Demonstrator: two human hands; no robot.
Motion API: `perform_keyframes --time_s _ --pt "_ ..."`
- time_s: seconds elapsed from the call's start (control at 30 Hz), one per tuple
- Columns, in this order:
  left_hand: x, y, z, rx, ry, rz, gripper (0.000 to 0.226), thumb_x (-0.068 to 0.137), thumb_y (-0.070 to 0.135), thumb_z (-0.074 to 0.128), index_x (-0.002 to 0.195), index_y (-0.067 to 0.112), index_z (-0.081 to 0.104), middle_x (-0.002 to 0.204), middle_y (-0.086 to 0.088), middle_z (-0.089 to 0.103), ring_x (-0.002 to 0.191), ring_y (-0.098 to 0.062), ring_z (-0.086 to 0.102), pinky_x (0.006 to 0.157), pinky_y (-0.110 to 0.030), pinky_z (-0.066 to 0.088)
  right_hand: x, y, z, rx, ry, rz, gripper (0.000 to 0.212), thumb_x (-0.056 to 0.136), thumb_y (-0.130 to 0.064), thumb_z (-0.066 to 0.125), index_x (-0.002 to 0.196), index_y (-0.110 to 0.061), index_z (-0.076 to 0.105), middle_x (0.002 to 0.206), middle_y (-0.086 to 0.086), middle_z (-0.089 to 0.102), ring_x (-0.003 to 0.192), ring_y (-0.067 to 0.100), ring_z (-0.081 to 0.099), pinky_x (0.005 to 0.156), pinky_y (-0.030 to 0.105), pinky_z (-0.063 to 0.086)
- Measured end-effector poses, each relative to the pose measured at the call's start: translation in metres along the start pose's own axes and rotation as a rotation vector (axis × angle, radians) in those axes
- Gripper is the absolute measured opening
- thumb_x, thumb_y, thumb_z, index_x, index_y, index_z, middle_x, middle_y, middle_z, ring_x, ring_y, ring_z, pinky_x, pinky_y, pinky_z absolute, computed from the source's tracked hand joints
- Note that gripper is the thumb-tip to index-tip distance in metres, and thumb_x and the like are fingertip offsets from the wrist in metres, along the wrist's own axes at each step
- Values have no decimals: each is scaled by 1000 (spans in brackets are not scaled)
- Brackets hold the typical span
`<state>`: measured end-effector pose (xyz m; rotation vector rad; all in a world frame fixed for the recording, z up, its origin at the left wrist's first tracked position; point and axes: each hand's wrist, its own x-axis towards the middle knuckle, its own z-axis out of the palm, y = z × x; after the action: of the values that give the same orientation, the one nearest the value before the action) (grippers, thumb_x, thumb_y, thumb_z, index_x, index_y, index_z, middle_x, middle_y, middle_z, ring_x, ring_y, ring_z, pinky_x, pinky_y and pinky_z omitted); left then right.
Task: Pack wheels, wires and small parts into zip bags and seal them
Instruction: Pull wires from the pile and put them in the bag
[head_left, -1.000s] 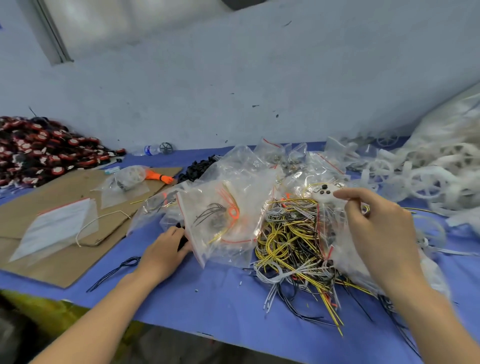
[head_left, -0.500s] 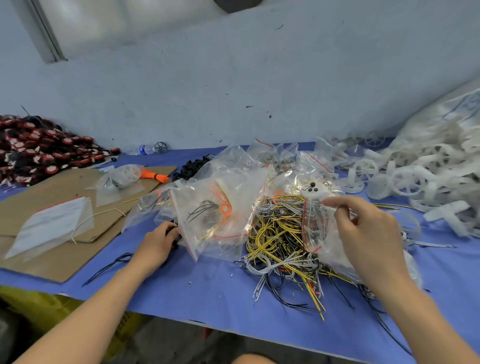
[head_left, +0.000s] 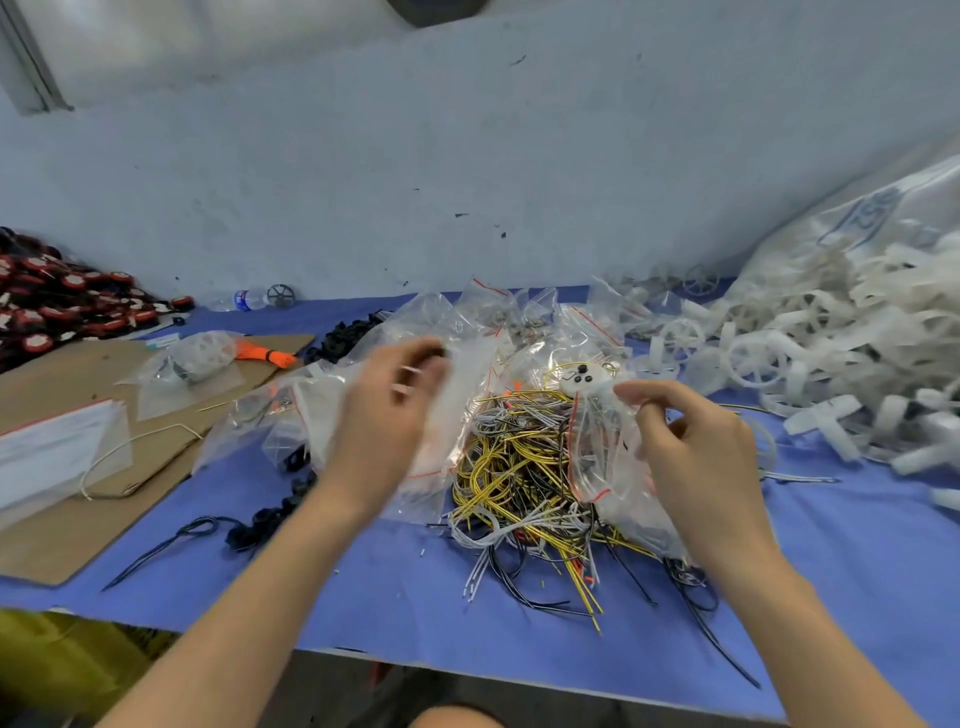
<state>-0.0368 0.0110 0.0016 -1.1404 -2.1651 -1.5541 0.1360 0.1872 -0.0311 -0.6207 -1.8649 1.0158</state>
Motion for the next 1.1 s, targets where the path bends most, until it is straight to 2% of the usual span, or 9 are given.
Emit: perform_keyframes --time_s 0.13,0.3,0.37,0.47,0.63,0.77,0.87,1.0,1.1 --pt "-25 30 79 -28 -406 50 29 92 34 66 121 30 62 105 16 63 91 6 58 77 -7 43 3 2 -2 5 32 2 32 93 -14 55 93 -40 73 65 -29 63 61 4 59 56 15 39" --pt "-26 38 122 -138 -496 3 36 91 28 69 125 28 58 106 10 68 88 6 61 76 -11 48 9 6 -10 20 89 4 32 92 -12 54 94 -37 74 71 -26 65 60 2 57 53 12 38" --pt "-21 37 125 -221 -510 -37 38 91 28 68 127 30 57 114 6 68 100 1 65 90 -24 53 13 6 -17 22 113 -6 32 93 -14 54 92 -40 72 81 -29 68 58 7 58 52 17 40" --pt "-14 34 120 -277 -525 -61 29 97 18 56 125 25 59 114 3 69 101 -5 68 93 -37 56 17 5 -26 14 131 -22 32 91 -20 52 90 -45 71 84 -28 69 57 17 60 54 38 51" --pt "-10 29 102 174 -677 341 31 105 35 36 128 30 55 120 13 67 114 -9 61 103 -41 43 20 4 -36 37 152 -21 33 90 -21 51 90 -47 71 73 -17 68 50 22 53 50 51 52" --pt "-3 31 84 557 -735 637 46 99 53 43 127 22 60 130 7 63 138 -8 39 119 -38 19 26 6 -44 52 177 -33 32 87 -23 50 88 -48 70 73 -10 68 47 18 50 47 38 46" --pt "7 46 80 649 -690 677 26 102 32 50 111 15 67 111 1 70 118 -18 57 112 -33 28 31 6 -46 53 156 -45 29 89 -21 53 91 -43 72 70 -19 66 50 11 48 51 28 37" --pt "29 87 82 618 -584 679 24 104 33 43 105 22 65 90 11 67 86 -14 63 97 -33 39 30 -2 -48 216 92 -25 21 100 -32 55 118 -37 63 99 -18 66 73 -5 60 62 12 44" --pt "51 119 89 677 -439 763 25 105 34 40 111 25 62 97 11 69 92 -15 64 90 -29 36 26 -13 -52 315 27 2 49 95 -50 57 140 -36 42 112 -23 56 84 -15 59 64 3 44"
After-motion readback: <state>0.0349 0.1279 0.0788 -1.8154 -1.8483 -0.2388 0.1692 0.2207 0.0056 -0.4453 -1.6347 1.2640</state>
